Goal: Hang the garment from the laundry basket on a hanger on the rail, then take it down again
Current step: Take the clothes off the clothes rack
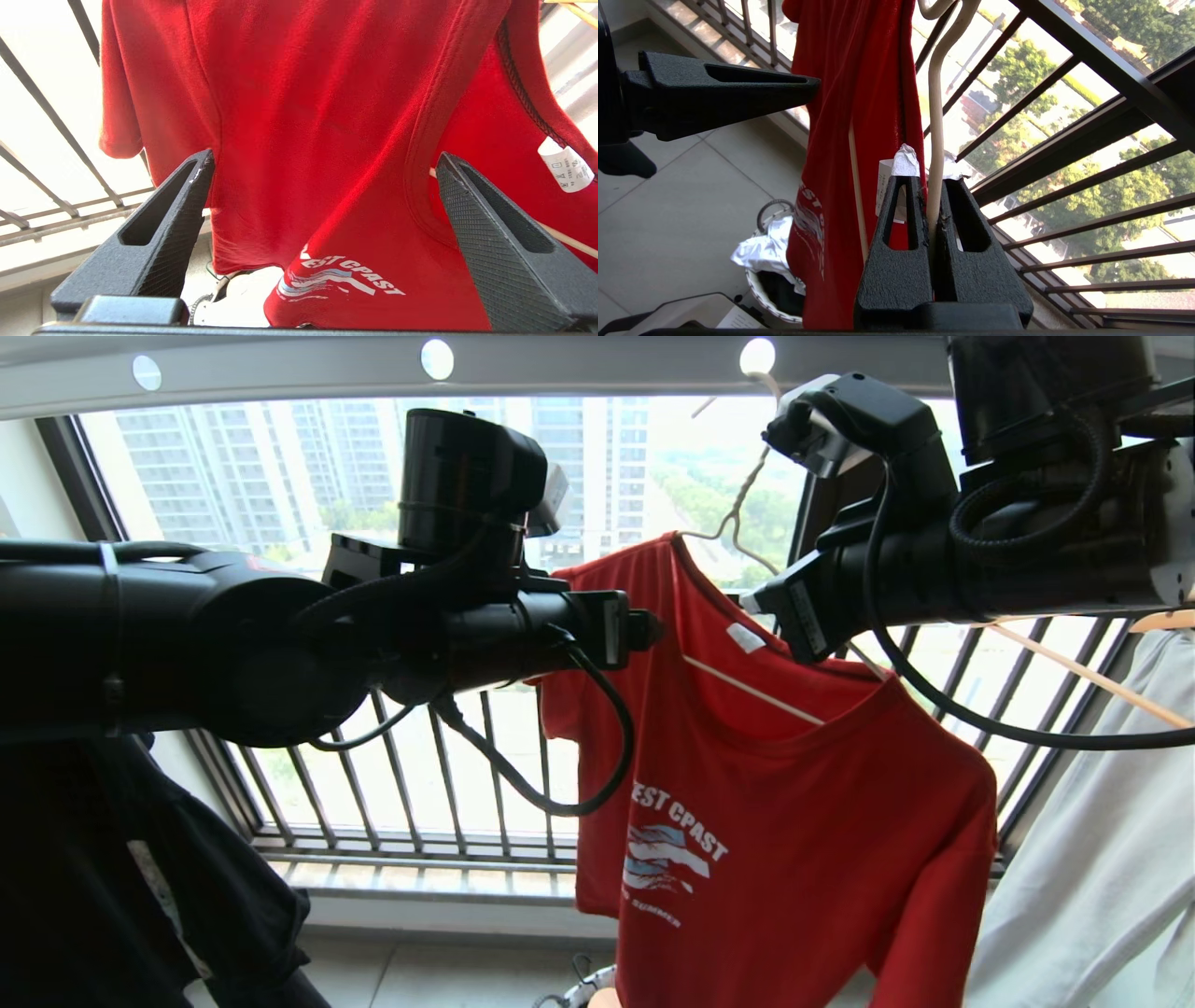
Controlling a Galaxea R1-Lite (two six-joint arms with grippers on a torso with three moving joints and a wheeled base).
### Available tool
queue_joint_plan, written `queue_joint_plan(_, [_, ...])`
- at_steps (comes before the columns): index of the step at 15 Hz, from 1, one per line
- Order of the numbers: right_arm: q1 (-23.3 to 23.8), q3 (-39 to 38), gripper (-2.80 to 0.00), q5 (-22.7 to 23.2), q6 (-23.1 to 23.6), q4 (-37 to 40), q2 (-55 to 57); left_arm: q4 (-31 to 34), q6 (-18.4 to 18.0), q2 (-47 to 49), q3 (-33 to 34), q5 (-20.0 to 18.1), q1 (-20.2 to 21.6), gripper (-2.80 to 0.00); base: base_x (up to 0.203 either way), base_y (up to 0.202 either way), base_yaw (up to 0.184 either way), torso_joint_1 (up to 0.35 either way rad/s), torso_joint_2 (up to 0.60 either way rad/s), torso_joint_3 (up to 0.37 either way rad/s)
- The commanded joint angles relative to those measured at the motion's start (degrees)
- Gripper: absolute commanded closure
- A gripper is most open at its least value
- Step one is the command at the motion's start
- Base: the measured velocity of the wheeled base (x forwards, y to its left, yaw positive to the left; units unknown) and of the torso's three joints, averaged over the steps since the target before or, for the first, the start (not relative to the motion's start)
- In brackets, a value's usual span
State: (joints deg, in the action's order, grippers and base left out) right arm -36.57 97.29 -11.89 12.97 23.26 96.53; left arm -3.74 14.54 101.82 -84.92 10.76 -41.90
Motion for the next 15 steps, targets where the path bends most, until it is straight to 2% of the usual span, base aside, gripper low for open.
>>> queue_joint_plan(1, [-0.1, -0.1, 0.00, -0.1, 0.1, 0.1, -0.1, 0.0, -0.2, 0.9, -1.3, 0.2, -0.4, -2.80, 0.000, 0.000, 0.000, 0.000, 0.00, 0.000])
queue_joint_plan(12, [-0.3, -0.2, 0.00, -0.1, 0.1, 0.2, -0.5, 0.0, -0.2, 6.0, -7.0, 0.6, 0.0, -2.80, 0.000, 0.000, 0.000, 0.000, 0.00, 0.000])
queue_joint_plan(15, [-0.3, -0.1, 0.00, -0.1, 0.3, 0.3, -1.0, 0.0, -0.4, 7.2, -8.7, 2.1, 1.8, -2.80, 0.000, 0.000, 0.000, 0.000, 0.00, 0.000])
